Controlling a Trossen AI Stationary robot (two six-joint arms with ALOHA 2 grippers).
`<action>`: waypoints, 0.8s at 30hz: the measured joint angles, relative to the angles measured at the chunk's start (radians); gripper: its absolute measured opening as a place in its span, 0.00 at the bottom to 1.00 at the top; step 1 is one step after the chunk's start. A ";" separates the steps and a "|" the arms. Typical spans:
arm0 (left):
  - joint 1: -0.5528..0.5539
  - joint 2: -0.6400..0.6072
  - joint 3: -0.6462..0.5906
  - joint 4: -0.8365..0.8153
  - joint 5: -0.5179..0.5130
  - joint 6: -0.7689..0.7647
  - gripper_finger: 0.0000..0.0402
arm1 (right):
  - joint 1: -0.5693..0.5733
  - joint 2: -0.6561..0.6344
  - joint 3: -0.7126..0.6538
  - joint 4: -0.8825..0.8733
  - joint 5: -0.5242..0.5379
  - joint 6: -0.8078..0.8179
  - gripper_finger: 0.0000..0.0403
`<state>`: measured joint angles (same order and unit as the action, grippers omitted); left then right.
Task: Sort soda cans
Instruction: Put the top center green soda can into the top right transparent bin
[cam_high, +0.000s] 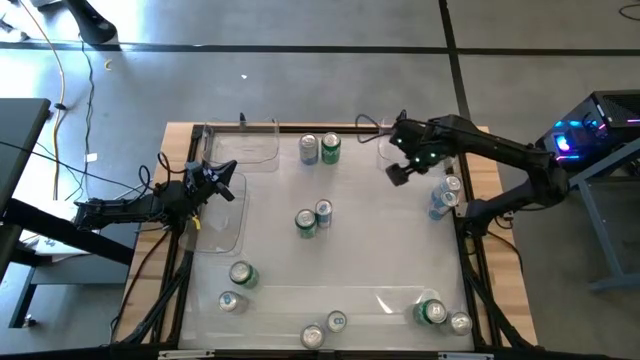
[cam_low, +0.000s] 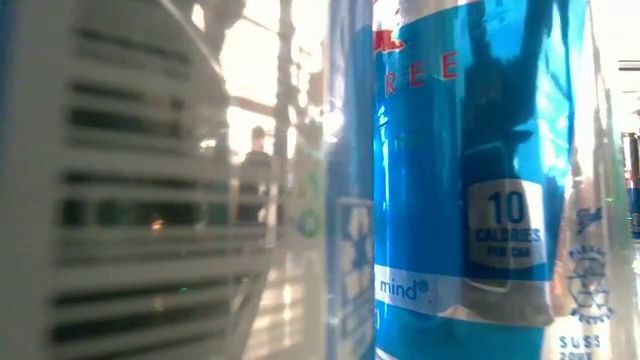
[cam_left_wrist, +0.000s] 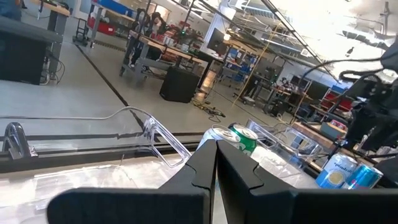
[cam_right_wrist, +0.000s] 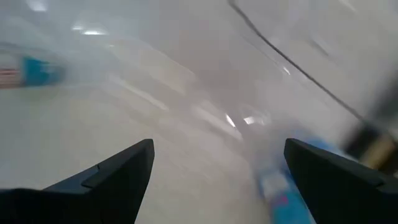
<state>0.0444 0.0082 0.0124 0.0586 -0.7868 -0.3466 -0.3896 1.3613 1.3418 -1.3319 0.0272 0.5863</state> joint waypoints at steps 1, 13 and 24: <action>0.000 0.000 0.000 0.000 0.000 0.000 0.02 | 0.015 0.000 0.000 0.028 -0.002 -0.032 0.89; 0.000 0.000 0.000 0.029 0.000 0.036 0.02 | 0.197 0.024 0.000 0.745 0.021 -0.479 0.89; 0.000 0.000 0.000 0.075 0.000 0.034 0.02 | 0.032 0.302 0.123 1.054 -0.243 -0.889 0.89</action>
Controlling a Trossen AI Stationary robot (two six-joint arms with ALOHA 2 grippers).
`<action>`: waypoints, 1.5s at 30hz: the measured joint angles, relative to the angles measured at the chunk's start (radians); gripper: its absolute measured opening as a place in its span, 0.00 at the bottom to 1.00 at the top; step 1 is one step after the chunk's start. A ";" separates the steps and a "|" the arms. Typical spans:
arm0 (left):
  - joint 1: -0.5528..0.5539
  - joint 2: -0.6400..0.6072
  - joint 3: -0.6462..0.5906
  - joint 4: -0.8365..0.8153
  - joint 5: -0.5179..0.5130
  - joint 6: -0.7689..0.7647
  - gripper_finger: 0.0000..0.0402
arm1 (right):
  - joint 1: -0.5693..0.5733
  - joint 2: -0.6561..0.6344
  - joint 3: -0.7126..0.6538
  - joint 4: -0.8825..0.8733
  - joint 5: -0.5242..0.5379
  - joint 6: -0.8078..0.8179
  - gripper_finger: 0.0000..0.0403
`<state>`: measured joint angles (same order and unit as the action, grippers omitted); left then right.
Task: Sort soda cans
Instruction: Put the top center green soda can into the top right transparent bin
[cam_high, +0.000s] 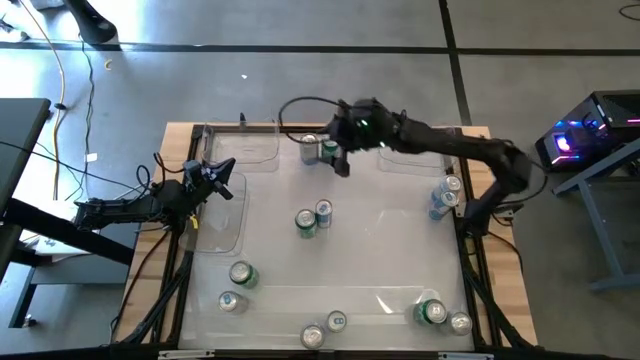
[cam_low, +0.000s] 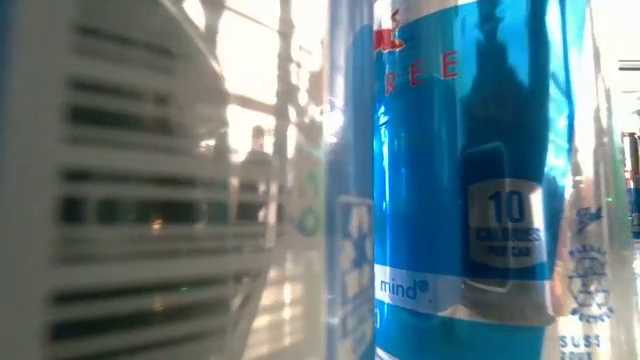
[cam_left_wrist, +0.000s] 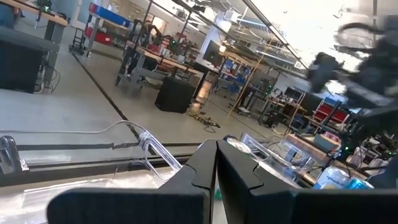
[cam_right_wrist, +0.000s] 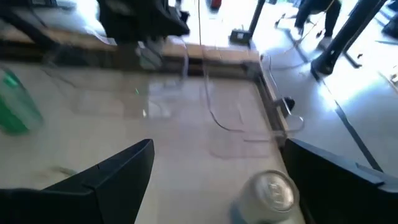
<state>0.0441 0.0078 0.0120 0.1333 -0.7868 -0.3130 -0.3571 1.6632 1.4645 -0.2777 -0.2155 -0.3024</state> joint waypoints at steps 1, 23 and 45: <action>0.000 0.000 0.000 -0.001 0.000 0.000 0.02 | -0.017 0.036 0.039 -0.023 -0.017 -0.020 0.89; 0.000 0.000 0.000 -0.001 0.000 -0.026 0.02 | -0.156 0.594 0.669 -0.448 -0.159 -0.143 0.89; 0.000 0.000 0.000 -0.008 0.027 -0.026 0.02 | -0.153 0.599 0.670 -0.502 -0.082 -0.092 0.89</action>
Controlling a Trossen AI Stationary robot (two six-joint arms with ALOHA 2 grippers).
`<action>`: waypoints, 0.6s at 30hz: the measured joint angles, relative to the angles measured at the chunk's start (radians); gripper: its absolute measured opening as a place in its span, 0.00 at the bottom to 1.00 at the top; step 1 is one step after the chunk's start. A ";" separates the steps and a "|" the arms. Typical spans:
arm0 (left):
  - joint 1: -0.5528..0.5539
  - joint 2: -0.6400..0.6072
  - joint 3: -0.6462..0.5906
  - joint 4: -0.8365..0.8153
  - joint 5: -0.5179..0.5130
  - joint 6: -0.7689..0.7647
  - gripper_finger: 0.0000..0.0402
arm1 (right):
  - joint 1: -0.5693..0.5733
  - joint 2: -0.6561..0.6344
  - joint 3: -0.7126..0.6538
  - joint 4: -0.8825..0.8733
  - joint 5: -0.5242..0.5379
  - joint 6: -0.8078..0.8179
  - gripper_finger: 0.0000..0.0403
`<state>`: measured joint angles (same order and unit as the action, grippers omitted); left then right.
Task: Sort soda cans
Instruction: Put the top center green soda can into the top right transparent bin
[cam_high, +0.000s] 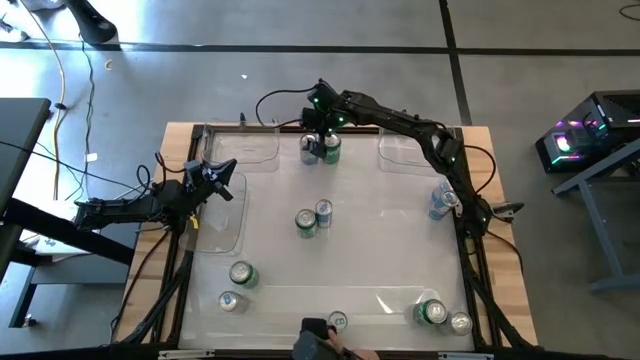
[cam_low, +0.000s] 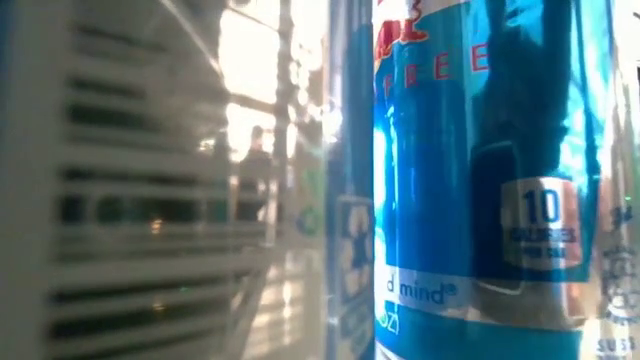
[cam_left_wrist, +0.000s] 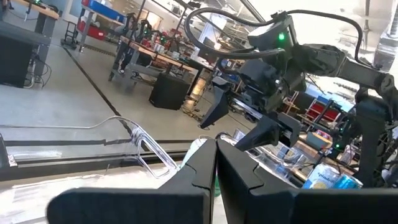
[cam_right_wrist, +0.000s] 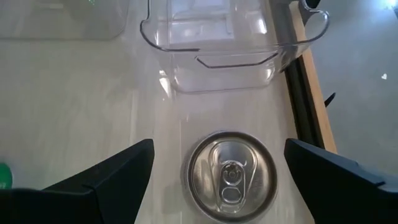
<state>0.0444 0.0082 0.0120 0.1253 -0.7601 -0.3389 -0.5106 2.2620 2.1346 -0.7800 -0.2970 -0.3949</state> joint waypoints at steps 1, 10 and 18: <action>0.000 0.000 0.000 0.000 0.000 0.000 0.02 | 0.000 0.000 0.015 -0.022 0.001 -0.005 0.89; 0.000 0.000 0.000 0.009 -0.004 -0.076 0.02 | 0.020 -0.084 0.119 -0.200 -0.003 -0.021 0.89; 0.000 0.000 0.000 0.023 -0.004 -0.071 0.02 | 0.035 -0.247 -0.026 -0.216 -0.002 -0.063 0.89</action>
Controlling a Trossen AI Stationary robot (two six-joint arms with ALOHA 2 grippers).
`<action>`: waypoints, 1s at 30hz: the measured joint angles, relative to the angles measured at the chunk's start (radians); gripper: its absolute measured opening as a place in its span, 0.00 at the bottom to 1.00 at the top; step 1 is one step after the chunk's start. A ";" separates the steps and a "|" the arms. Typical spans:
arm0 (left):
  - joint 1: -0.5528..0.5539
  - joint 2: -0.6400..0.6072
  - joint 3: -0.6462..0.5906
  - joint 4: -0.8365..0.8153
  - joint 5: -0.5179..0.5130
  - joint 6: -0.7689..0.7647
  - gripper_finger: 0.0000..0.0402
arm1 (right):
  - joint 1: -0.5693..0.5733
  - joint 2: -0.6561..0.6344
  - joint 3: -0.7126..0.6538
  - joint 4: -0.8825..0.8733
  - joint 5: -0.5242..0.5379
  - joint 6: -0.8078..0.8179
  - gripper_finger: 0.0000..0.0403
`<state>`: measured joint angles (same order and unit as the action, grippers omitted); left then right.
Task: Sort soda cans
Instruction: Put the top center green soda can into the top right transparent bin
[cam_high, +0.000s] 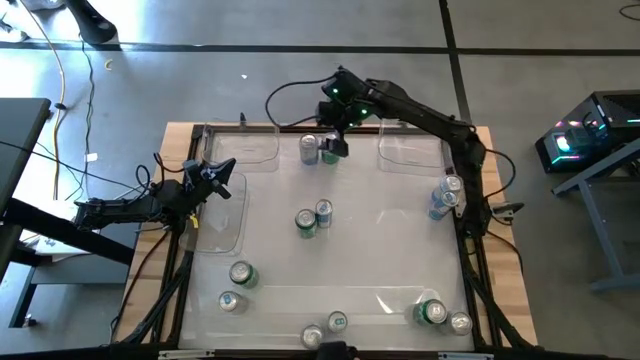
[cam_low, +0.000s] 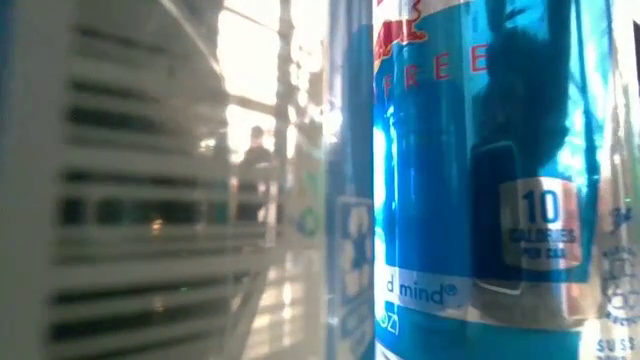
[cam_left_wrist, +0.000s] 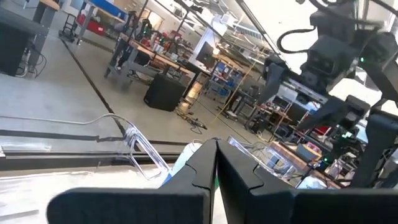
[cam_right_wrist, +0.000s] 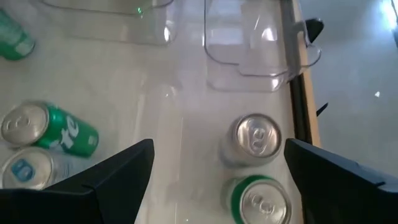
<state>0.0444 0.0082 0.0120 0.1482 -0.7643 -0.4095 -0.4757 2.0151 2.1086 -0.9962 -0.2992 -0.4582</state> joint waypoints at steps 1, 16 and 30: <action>0.000 0.000 0.000 0.000 0.002 0.000 0.02 | 0.000 -0.026 -0.047 0.040 0.000 -0.003 0.89; 0.000 0.000 0.000 -0.002 0.022 0.001 0.02 | -0.008 -0.121 -0.534 0.718 0.012 0.102 0.89; 0.000 0.000 0.000 -0.007 0.045 0.001 0.02 | 0.022 -0.080 -0.379 0.442 0.136 0.168 0.89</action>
<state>0.0444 0.0082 0.0120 0.1415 -0.7192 -0.4084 -0.4537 1.9350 1.7298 -0.5544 -0.1629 -0.2899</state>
